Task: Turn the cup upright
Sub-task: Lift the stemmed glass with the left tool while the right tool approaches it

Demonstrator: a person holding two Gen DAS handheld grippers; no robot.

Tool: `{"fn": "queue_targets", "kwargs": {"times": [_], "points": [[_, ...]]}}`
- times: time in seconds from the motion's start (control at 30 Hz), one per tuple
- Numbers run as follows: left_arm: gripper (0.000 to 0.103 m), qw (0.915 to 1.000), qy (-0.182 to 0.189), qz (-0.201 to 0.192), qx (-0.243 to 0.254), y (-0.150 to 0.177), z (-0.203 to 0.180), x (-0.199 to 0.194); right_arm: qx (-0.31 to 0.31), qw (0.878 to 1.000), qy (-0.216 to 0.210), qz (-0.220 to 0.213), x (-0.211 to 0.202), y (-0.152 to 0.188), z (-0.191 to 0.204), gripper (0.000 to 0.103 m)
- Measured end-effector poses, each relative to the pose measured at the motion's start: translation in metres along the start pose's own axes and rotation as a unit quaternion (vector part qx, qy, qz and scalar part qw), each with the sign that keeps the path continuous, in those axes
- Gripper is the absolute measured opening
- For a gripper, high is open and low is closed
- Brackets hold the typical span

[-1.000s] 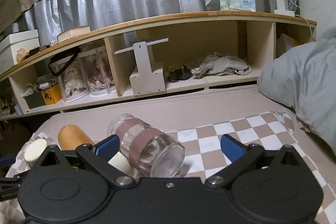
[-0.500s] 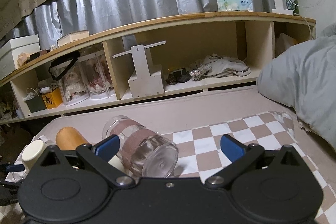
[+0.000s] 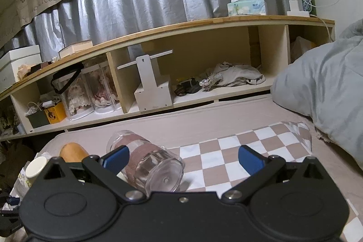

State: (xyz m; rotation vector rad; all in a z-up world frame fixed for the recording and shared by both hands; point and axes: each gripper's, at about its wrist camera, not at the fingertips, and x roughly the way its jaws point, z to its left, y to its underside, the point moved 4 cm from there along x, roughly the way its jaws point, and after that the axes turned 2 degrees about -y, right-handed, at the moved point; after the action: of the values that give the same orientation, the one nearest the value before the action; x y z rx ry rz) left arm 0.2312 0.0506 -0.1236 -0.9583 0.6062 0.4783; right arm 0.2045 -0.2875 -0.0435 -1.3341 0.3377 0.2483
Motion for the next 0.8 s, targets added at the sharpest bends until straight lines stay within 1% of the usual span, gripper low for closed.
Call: {"fn": "queue_targets", "kwargs": {"times": [0.1, 0.2, 0.33, 0.47, 0.67, 0.8], "points": [[0.017, 0.9998, 0.01, 0.011, -0.009, 0.008, 0.0, -0.008, -0.004, 1.0, -0.007, -0.004, -0.008, -0.001, 0.002, 0.103], [0.017, 0.9997, 0.012, 0.019, -0.006, 0.015, -0.004, -0.017, -0.007, 1.0, -0.012, -0.008, -0.016, -0.003, 0.004, 0.103], [0.017, 0.9994, 0.009, 0.022, 0.024, 0.022, -0.019, -0.03, -0.012, 1.0, -0.022, -0.014, -0.03, -0.005, 0.009, 0.103], [0.017, 0.9974, 0.01, 0.014, 0.07, 0.029, -0.042, -0.047, -0.02, 0.999, -0.034, -0.018, -0.045, -0.005, 0.015, 0.103], [0.018, 0.9932, 0.028, -0.005, 0.113, 0.035, -0.071, -0.07, -0.018, 0.998, -0.061, -0.018, -0.063, -0.006, 0.025, 0.103], [0.018, 0.9904, 0.045, -0.015, 0.13, 0.04, -0.084, -0.084, -0.016, 0.996, -0.083, -0.016, -0.075, -0.006, 0.033, 0.103]]}}
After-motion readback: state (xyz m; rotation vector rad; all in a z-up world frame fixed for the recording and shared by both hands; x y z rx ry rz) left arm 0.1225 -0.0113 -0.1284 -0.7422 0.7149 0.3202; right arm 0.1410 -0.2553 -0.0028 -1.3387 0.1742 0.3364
